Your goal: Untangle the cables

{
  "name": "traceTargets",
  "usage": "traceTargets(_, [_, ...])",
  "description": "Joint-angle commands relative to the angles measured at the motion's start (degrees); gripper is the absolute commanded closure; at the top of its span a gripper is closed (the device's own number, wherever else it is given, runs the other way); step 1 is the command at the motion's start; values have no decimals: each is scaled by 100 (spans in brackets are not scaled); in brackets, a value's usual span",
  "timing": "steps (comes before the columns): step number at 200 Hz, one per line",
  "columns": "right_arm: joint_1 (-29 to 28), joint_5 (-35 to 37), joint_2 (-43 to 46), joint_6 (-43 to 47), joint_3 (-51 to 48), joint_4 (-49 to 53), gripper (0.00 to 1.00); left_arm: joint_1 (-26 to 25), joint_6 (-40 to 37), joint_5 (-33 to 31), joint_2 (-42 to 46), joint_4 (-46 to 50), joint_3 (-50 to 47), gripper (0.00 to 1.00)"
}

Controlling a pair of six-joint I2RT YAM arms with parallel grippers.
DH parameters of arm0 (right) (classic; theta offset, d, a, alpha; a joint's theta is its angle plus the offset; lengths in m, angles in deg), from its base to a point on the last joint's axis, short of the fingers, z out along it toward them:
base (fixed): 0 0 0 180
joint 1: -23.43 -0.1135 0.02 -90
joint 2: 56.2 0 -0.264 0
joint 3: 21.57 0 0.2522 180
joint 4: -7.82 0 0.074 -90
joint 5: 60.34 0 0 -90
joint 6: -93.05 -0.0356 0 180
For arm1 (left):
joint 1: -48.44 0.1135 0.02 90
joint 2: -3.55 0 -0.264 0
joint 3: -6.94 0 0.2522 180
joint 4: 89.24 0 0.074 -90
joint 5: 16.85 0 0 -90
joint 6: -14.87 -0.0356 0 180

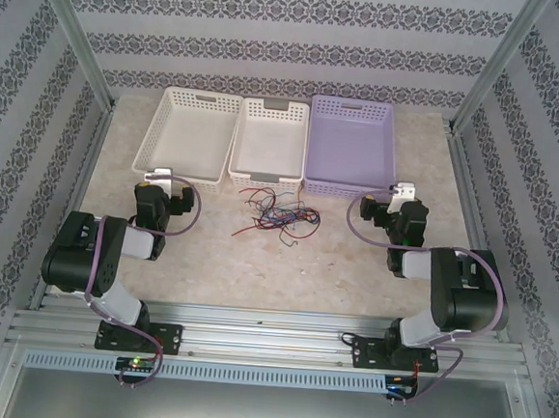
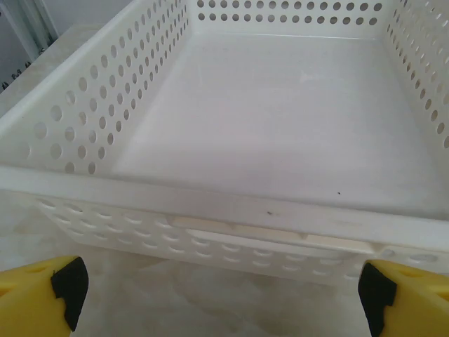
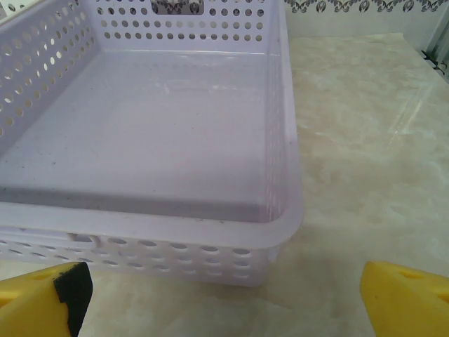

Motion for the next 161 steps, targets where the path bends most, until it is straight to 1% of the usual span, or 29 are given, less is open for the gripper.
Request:
traceTargets(1, [13,-94,48,7,120,-30,2,3,-108,71,34,-115,30,0])
traceTargets(151, [-1,-37,68,8,112,-45,2,3,-108,71,34,-116,30,0])
traceTargets(161, [-1,-140,136,3,164,35,2,3,-108,71,34,-115,34,0])
